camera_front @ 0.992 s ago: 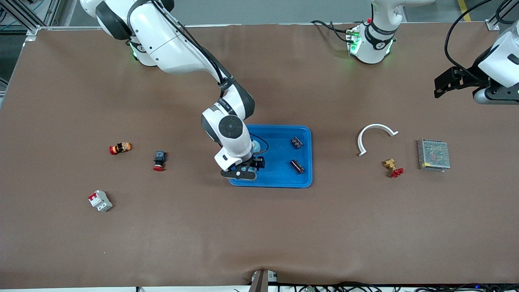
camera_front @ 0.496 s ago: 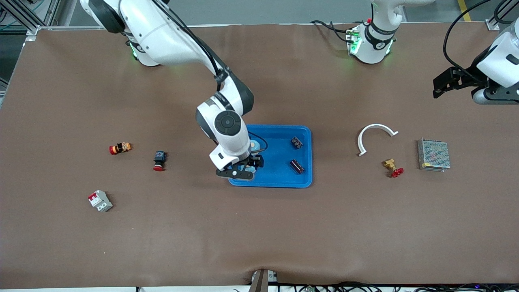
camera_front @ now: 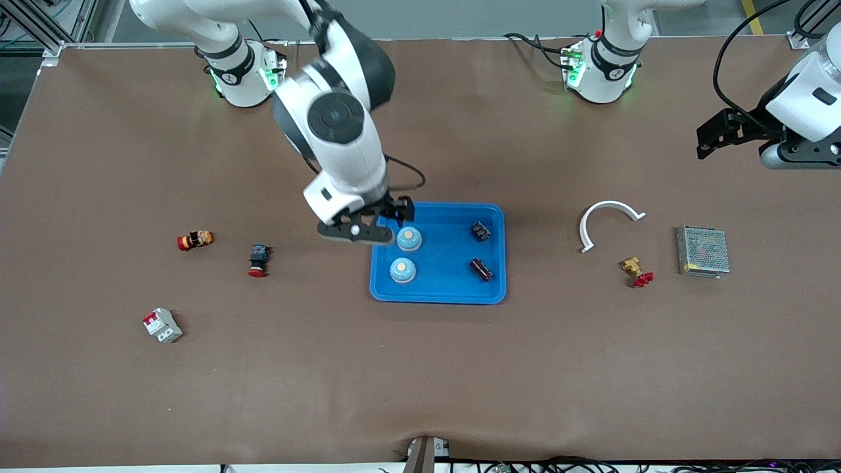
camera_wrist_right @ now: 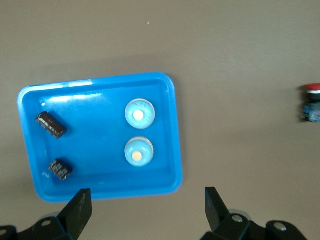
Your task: Place electrolytic capacitor and blue bell in tray
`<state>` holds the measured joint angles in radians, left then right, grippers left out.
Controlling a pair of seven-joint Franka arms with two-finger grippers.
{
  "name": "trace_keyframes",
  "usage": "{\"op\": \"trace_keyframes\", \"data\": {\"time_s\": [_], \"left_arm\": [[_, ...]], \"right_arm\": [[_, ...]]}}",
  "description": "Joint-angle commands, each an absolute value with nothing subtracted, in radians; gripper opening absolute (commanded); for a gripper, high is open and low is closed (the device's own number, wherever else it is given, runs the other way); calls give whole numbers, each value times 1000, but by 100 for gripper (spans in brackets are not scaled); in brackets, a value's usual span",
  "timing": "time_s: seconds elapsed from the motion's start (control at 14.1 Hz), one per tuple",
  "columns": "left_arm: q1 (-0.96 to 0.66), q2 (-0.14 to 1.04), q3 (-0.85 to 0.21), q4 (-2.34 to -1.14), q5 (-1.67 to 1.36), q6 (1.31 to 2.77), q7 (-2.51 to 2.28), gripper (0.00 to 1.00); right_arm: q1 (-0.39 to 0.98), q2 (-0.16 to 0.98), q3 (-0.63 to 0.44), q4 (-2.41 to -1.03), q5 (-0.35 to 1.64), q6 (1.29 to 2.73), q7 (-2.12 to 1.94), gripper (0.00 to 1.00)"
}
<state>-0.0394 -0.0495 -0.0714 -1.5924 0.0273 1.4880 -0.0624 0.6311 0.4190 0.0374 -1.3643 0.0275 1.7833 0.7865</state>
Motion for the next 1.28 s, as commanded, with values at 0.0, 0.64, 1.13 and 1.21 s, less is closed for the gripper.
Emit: {"op": "trace_keyframes", "data": {"time_s": [0.0,0.64,1.13,1.21], "left_arm": [[-35,-55,-78,-1592,21,1489,-72,100],[-35,-26,-77,-1543,21,1486,-60,100],[-37,-23,-78,-1540,20,1486,-71,100],[-37,-23,-77,-1540,18,1486,-72,100]], "right_arm": [[594,257,46,-1480,72,1721,741,100],[454,68,41,-1532,75,1517,534,100],[283,-18,40,-1543,75,1398,280,100],[253,-38,40,-1563,75,1397,240,100]]}}
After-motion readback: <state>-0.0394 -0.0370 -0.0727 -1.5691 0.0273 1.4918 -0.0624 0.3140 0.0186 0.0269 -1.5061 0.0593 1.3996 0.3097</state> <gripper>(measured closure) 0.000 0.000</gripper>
